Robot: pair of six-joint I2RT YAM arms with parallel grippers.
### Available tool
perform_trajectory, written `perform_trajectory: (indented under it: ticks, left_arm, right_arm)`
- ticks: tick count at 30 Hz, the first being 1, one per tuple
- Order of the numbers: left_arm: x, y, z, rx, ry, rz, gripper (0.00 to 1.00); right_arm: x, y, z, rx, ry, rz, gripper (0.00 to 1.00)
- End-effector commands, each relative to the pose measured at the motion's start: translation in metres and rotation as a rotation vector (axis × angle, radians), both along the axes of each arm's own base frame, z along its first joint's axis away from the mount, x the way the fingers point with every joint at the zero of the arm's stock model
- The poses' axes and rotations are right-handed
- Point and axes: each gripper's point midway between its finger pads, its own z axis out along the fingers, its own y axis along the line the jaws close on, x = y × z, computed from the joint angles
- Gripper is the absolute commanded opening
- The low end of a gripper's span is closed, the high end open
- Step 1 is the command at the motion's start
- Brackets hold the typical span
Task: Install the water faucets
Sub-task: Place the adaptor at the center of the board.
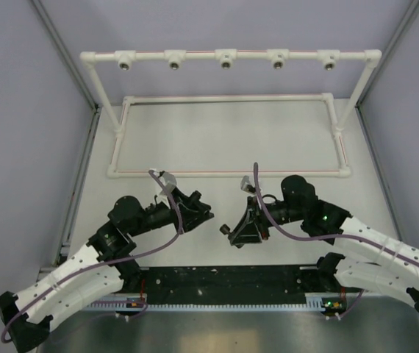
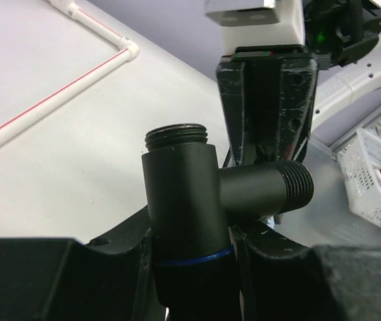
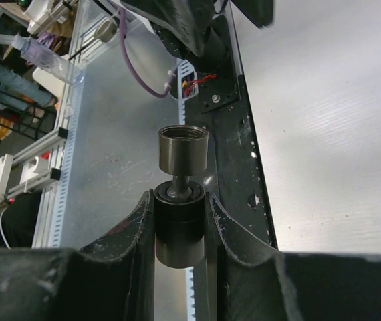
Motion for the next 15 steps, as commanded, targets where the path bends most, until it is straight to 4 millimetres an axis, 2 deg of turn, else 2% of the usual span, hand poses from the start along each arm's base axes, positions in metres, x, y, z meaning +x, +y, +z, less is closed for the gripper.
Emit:
perform_trajectory:
  ticks: [1,5,12,15]
  left_arm:
    - [0.01,-0.003,0.034,-0.169,0.056,0.051,0.0]
    - [0.017,-0.002,0.034,-0.157,0.074,0.089,0.0]
    - [0.026,0.003,0.023,-0.113,0.055,0.149,0.0]
    - [0.03,0.004,0.022,-0.144,0.067,0.168,0.0]
  right_arm:
    - [-0.004,0.008,0.037,0.128,-0.05,0.056,0.0]
    - [0.0,0.013,0.034,0.116,-0.025,0.049,0.0]
    - [0.01,0.018,0.041,0.12,-0.027,-0.004,0.0]
    - [0.013,0.018,0.03,0.074,0.006,-0.028,0.0]
